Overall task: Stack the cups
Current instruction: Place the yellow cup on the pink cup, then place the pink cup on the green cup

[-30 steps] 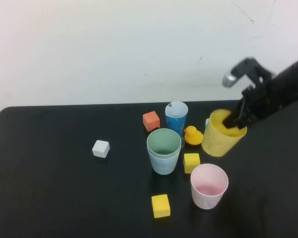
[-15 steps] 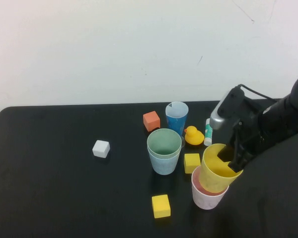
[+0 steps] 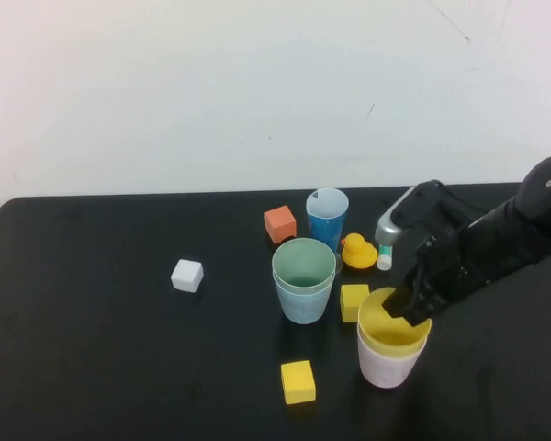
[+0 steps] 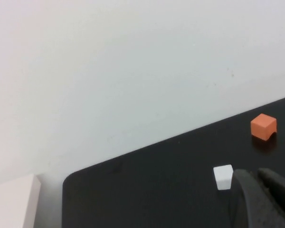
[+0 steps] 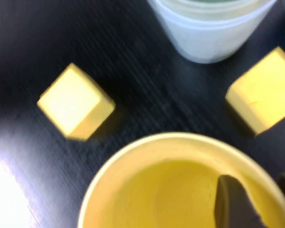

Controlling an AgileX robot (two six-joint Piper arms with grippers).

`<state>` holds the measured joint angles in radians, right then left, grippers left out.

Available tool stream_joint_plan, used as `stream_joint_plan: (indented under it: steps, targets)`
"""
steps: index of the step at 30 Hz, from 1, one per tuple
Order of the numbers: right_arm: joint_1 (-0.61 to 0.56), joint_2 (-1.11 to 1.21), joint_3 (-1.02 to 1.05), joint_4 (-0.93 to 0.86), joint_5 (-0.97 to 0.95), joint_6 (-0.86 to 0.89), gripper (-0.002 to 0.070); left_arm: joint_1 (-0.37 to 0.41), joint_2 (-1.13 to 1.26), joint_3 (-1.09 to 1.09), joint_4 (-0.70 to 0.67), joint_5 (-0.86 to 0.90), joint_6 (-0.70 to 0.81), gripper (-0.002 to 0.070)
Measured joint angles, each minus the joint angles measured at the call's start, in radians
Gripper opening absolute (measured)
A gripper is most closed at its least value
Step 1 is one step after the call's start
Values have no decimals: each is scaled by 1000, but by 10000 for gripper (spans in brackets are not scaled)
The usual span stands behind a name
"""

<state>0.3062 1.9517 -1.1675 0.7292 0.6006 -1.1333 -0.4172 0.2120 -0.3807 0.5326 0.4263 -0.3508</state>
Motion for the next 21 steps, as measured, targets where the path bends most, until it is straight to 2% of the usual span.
stream_joint_plan:
  steps: [3,5,14,16,19,21]
  targets:
    - [0,22,-8,15,-19,-2,237,0,0,25,6,-12,-13,0]
    - [0,42,-11,15,-18,-4,248,0,0,50,6,-20,-25,0]
    - [2,111,-5,9,57,-6,223,0,0,92,49,-91,-26,0]
    - [2,111,-20,-1,80,-8,204,0,0,92,58,-91,-26,0]
    - [2,111,-62,-5,140,-8,88,0,0,92,60,-91,-27,-1]
    - [2,111,-98,-7,189,-8,50,0,0,92,62,-93,-27,-1]
